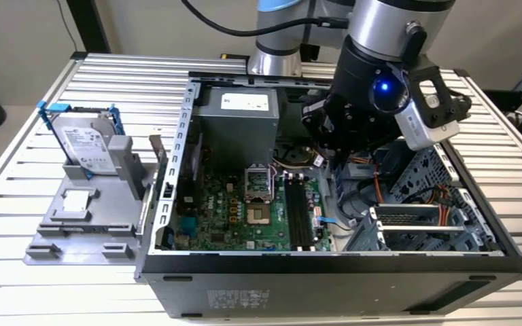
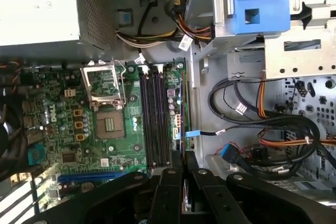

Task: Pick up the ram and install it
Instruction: 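Insert the ram into the slot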

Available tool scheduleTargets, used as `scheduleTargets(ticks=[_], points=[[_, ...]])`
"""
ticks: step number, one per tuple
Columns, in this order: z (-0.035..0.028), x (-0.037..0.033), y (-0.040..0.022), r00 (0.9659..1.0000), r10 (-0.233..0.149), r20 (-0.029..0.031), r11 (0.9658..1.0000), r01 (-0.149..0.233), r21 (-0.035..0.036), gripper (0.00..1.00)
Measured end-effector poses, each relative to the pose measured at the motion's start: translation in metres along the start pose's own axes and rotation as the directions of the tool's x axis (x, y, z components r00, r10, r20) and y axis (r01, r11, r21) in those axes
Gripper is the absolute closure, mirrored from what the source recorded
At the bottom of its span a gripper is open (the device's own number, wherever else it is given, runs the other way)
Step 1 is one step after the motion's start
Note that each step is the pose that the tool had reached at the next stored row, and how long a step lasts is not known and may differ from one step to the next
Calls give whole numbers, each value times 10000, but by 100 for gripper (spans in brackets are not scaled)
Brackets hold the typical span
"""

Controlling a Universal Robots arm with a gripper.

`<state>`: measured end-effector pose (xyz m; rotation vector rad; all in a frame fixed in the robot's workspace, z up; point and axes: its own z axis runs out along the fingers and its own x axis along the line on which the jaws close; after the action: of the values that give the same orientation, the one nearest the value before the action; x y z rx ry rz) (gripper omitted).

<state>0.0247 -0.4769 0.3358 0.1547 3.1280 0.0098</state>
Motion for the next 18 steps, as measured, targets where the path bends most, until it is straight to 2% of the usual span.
scheduleTargets(ticks=[6,8,11,18], points=[[108,106,-11,9999,-131,-1,9999,131,-1,100],[122,106,-11,9999,-132,-23,9999,132,2,100],[135,105,-11,9999,-130,-24,9999,130,-1,100],[262,94,-5,9999,-137,-25,9999,137,0,100]])
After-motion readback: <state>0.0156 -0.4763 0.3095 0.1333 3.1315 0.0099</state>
